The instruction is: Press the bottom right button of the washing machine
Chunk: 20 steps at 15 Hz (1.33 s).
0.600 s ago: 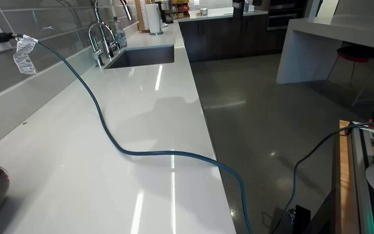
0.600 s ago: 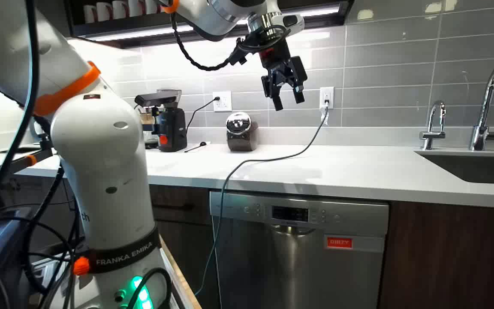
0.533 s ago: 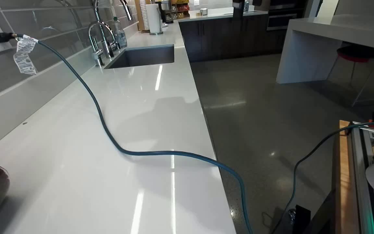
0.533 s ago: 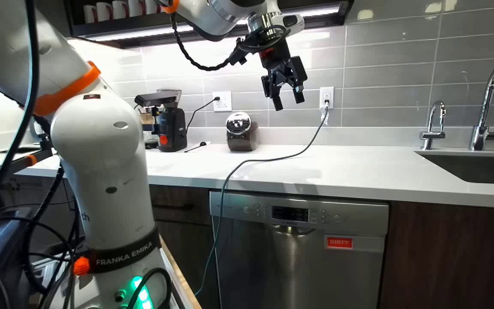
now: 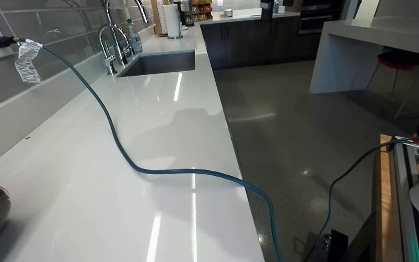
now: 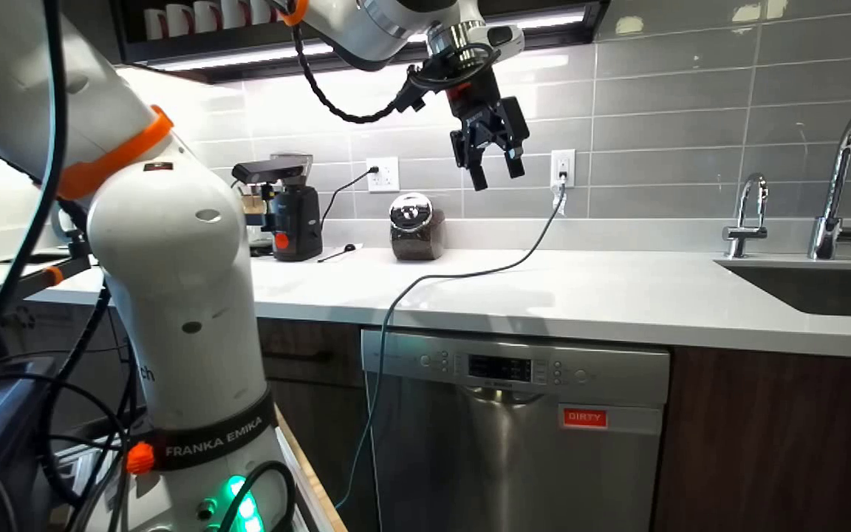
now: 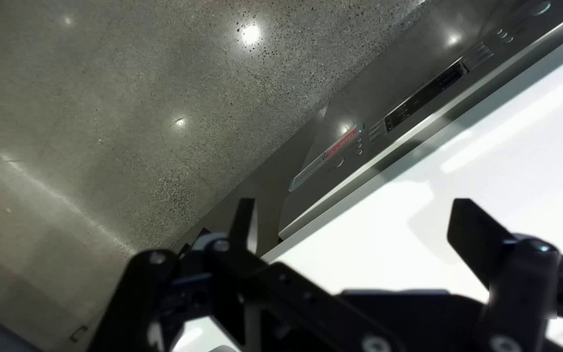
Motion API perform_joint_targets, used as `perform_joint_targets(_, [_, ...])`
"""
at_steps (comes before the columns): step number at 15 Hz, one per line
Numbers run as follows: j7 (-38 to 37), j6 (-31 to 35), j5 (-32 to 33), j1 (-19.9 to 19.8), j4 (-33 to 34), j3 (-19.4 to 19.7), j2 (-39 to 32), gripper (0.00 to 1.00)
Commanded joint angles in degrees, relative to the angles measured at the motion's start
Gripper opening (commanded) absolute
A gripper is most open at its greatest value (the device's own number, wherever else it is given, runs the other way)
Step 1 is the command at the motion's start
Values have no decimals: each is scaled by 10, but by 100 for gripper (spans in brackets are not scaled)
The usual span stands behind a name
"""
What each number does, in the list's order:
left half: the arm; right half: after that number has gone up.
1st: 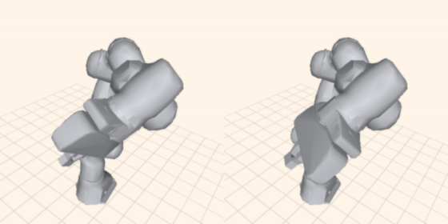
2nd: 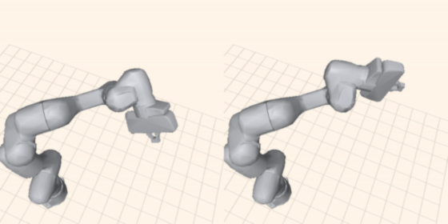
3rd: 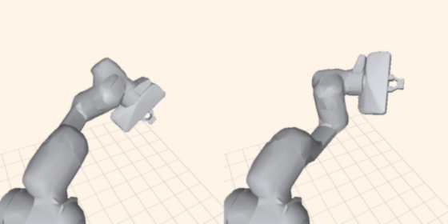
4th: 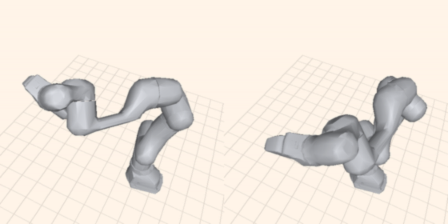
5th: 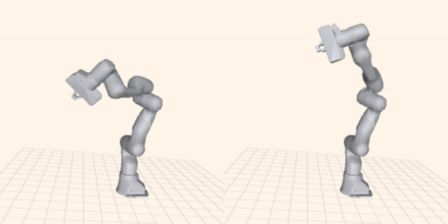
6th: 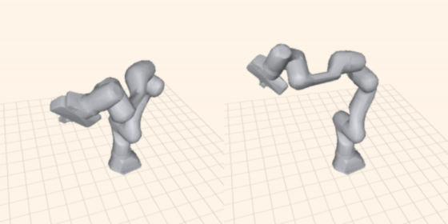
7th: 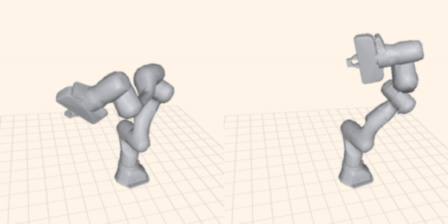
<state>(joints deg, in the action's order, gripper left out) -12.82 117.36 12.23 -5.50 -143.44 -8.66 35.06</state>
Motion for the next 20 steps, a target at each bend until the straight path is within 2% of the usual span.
perform_joint_targets(1, [-5, -3, 6, 11, 2, 9, -1, 100])
perform_joint_targets(4, [-5, -3, 6, 11, 2, 9, -1, 100])
perform_joint_targets(6, [-28, 6, 19, -9, -4, 9, -26, 100])
perform_joint_targets(11, [-51, 24, 28, -49, -22, 54, -90, 100])
perform_joint_targets(16, [33, 123, -8, -38, -40, 120, -153, 100])
perform_joint_targets(20, [159, 222, -40, -22, -60, 160, -198, 100])
